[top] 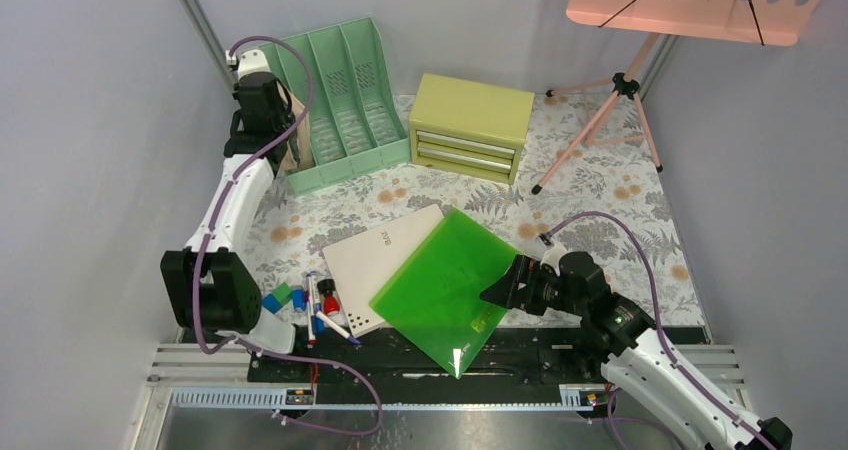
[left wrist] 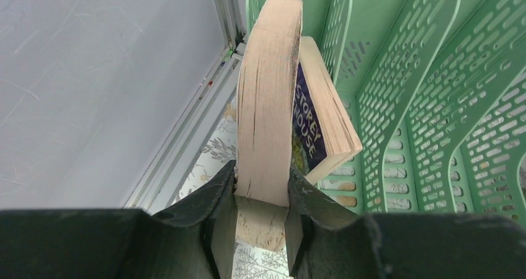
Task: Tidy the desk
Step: Place the book in the storage box.
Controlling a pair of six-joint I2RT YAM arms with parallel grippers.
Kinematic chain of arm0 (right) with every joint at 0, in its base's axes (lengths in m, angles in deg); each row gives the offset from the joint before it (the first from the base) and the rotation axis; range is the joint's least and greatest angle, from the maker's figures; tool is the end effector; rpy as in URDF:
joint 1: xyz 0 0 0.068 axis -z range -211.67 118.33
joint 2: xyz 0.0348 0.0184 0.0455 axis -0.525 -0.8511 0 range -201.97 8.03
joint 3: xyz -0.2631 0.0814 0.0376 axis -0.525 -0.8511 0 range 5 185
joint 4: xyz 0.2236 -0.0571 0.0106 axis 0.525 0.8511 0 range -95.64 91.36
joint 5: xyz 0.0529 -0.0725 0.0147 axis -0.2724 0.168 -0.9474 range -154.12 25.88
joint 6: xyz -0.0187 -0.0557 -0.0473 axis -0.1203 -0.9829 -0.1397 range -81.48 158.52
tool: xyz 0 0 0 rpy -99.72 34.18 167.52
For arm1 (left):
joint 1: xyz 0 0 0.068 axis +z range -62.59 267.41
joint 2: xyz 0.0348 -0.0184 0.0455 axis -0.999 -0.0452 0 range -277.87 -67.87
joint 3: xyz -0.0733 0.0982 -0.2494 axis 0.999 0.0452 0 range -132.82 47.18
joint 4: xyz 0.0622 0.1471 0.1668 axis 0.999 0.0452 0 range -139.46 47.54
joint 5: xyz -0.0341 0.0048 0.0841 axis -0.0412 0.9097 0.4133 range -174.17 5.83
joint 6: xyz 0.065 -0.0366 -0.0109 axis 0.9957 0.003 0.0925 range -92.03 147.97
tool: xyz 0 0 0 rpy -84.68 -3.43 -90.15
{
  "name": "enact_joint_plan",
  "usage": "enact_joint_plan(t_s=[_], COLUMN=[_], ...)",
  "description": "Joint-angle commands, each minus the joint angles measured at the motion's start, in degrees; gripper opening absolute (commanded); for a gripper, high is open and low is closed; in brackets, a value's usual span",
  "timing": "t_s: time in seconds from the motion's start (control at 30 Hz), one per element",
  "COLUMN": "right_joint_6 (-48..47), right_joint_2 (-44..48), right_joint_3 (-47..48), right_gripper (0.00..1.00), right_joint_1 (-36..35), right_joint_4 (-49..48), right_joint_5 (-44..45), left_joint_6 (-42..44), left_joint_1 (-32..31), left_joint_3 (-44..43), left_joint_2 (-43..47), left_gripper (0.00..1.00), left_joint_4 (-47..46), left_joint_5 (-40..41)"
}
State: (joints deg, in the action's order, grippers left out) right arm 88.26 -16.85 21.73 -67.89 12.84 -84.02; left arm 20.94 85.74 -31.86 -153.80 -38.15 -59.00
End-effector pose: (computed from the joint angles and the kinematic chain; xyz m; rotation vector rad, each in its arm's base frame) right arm 0.0791 0.0847 0.1961 0.0226 2.2623 1.2352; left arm 0.3442 0.0172 0.3751 -0.3840 1.8291 0.3094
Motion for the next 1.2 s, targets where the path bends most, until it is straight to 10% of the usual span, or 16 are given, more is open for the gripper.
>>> enact_joint_plan(t_s=[0.0, 1.17], right_joint_6=[-1.8, -4.6], right_joint_2=[-0.6, -4.7], right_joint_3=[0.6, 2.9], right_gripper=[0.99, 0.99], right_joint_1=[-0.2, -0.1], right_joint_4=[0.0, 0.0], right_joint_5=[1.8, 2.8], left_joint_6=[0.9, 0.3], left_joint_1=[0.3, 0.3], left_joint_3=[-6.0, -3.6], left_joint_2=[-1.2, -13.1], left_gripper=[0.00, 0.02], left_joint_4=[-10.9, -21.4], left_joint_5=[2.6, 4.8])
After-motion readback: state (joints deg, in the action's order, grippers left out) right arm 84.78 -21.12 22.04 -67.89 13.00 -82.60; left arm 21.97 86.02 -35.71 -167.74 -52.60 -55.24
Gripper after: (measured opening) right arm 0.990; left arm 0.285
